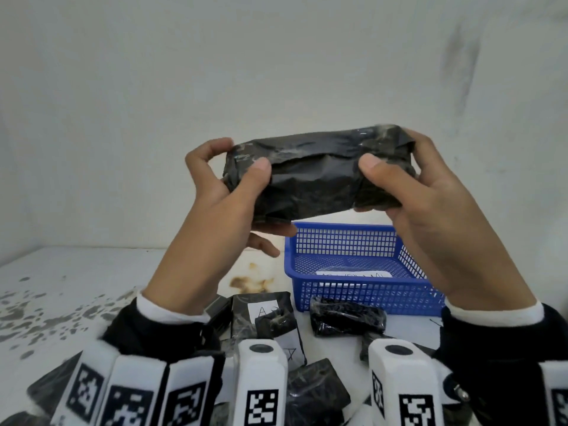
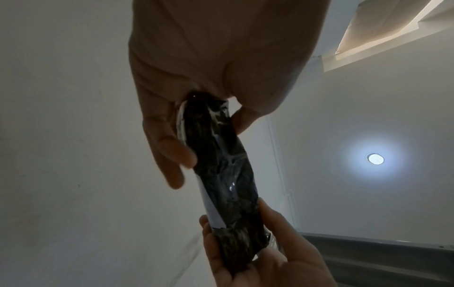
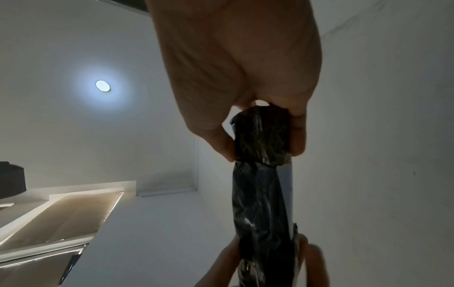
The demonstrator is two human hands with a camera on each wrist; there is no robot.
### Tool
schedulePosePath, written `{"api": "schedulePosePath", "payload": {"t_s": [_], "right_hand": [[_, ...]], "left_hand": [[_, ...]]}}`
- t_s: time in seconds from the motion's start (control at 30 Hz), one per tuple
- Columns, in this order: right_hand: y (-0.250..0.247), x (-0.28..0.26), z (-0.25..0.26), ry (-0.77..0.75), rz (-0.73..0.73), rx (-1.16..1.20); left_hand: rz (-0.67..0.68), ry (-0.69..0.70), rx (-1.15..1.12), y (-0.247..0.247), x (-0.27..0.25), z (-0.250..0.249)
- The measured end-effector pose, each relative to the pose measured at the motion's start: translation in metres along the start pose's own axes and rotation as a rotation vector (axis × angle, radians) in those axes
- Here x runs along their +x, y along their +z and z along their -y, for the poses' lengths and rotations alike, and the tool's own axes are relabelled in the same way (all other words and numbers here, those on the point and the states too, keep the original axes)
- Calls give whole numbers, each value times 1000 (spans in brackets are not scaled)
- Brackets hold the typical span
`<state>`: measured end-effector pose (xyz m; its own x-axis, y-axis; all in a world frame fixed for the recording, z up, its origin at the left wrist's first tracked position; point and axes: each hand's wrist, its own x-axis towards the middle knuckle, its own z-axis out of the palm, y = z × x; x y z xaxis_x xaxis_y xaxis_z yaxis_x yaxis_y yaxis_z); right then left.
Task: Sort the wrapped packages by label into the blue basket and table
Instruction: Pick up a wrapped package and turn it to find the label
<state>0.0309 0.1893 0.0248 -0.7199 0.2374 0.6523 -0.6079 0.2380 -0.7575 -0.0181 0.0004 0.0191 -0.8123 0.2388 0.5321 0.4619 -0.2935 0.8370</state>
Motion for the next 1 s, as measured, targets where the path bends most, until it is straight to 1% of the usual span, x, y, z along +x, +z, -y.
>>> {"api": "schedulePosePath", "payload": {"t_s": [0.17, 0.23, 0.47, 0.6, 0.83, 1.0], "right_hand": [[2, -4, 1, 84, 71, -159], [3, -4, -1, 68, 49, -187], [3, -3, -1, 9, 12, -155], [3, -4, -1, -9, -1, -158], [7, -5, -2, -52, -28, -245], [8, -8, 2, -70, 29, -280]], "left_hand": [[-46, -34, -47, -3, 2, -2], [-57, -45, -25, -4, 2, -4], [-86, -21, 71, -4, 1, -1], [-65, -9, 101, -3, 0, 1], [-56, 14, 181, -2, -1, 1], [-91, 20, 246, -2, 1, 2]]}}
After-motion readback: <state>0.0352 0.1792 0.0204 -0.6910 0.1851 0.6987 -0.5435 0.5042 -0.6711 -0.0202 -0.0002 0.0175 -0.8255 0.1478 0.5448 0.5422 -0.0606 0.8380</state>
